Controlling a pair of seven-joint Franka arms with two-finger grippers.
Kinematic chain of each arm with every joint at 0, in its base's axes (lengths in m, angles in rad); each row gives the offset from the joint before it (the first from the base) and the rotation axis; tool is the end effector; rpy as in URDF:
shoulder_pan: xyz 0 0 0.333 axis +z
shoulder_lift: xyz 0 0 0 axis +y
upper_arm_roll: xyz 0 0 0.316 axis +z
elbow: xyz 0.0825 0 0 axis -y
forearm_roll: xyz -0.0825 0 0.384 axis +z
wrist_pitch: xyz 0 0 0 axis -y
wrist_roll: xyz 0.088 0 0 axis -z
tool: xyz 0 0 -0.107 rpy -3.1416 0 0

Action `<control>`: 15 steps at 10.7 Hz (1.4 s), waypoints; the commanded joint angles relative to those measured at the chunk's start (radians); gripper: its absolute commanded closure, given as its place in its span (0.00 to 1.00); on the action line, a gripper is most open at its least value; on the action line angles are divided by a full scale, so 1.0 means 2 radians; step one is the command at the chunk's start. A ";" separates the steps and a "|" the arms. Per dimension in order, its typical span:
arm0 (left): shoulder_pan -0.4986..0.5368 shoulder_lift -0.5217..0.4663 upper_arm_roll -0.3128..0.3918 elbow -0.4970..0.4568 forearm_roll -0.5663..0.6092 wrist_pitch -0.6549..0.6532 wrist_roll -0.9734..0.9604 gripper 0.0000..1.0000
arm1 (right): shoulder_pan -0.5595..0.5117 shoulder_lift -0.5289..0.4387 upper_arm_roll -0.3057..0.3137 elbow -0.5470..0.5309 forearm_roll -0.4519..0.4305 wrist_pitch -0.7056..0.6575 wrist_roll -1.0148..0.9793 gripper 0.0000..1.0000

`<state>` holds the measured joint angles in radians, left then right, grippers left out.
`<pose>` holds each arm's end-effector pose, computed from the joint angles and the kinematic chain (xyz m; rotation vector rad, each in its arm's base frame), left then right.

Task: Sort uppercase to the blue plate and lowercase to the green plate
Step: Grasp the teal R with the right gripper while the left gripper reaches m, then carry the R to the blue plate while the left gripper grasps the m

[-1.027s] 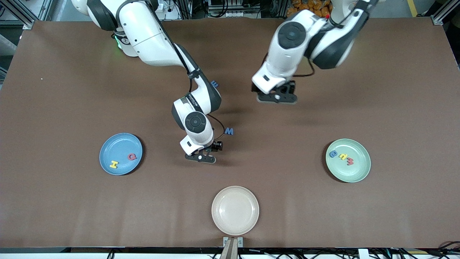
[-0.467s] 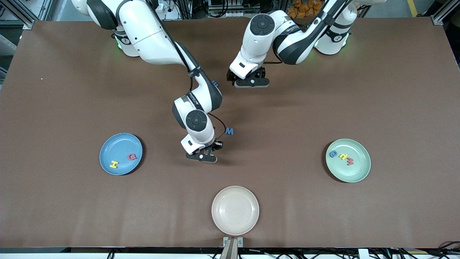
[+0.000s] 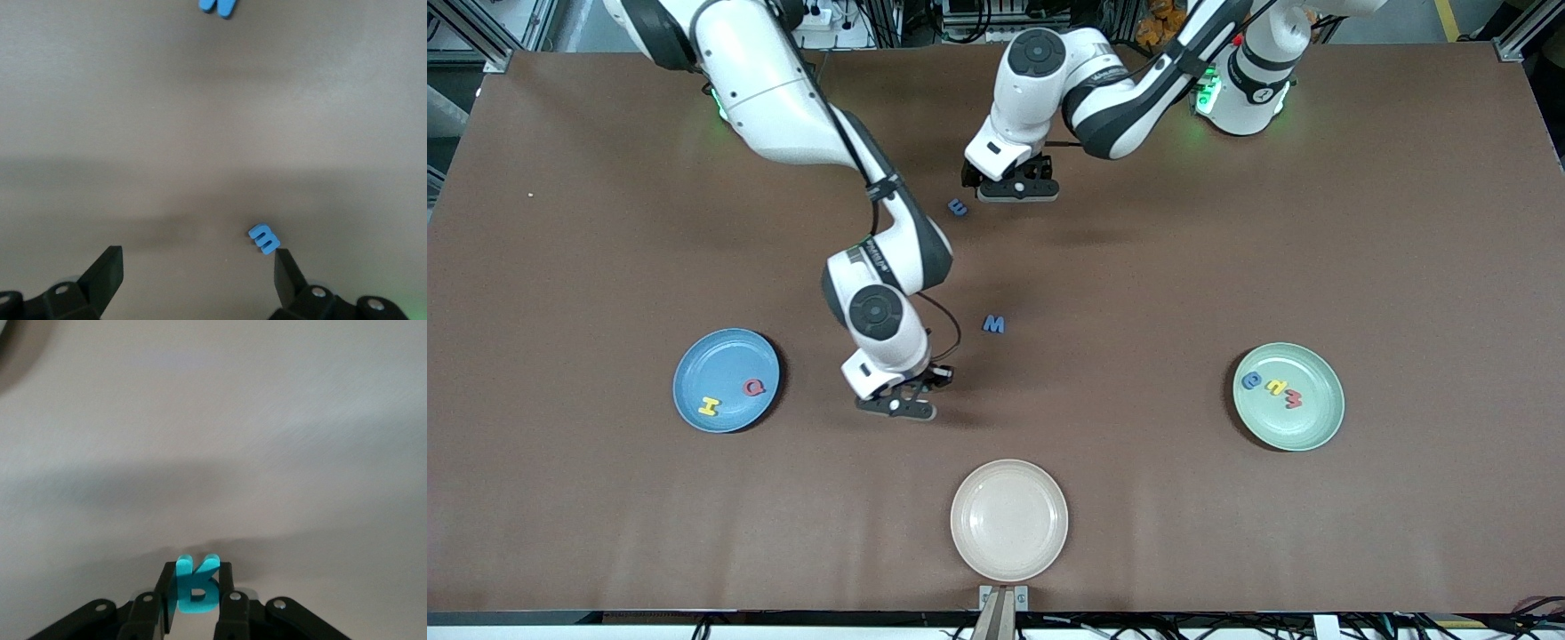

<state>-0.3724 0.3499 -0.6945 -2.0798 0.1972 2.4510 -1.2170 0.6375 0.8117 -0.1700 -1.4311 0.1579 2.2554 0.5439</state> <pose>0.2969 -0.5137 0.3056 3.0009 0.0696 -0.0460 0.6371 0.3530 0.2162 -3.1223 0.1894 -0.0345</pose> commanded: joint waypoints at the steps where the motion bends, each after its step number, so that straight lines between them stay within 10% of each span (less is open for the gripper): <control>1: -0.043 0.065 0.020 0.066 0.071 0.000 -0.017 0.00 | -0.048 -0.030 0.001 -0.010 0.004 -0.040 -0.097 1.00; 11: -0.170 0.175 0.106 0.167 0.083 -0.003 -0.262 0.00 | -0.171 -0.091 -0.065 -0.063 0.004 -0.142 -0.425 1.00; 12: -0.183 0.183 0.116 0.178 0.082 -0.004 -0.273 0.00 | -0.173 -0.090 -0.065 -0.066 0.004 -0.146 -0.425 0.65; 13: -0.192 0.192 0.122 0.188 0.082 -0.007 -0.286 0.00 | -0.178 -0.090 -0.065 -0.071 0.008 -0.148 -0.425 0.01; 15: -0.200 0.193 0.132 0.190 0.063 -0.014 -0.288 0.06 | -0.178 -0.089 -0.063 -0.076 0.009 -0.149 -0.427 0.00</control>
<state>-0.7479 0.7199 -0.4527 -1.7362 0.3349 2.4491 -1.7650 0.2912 0.6666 -0.3109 -1.5451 0.1588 1.9549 -0.2893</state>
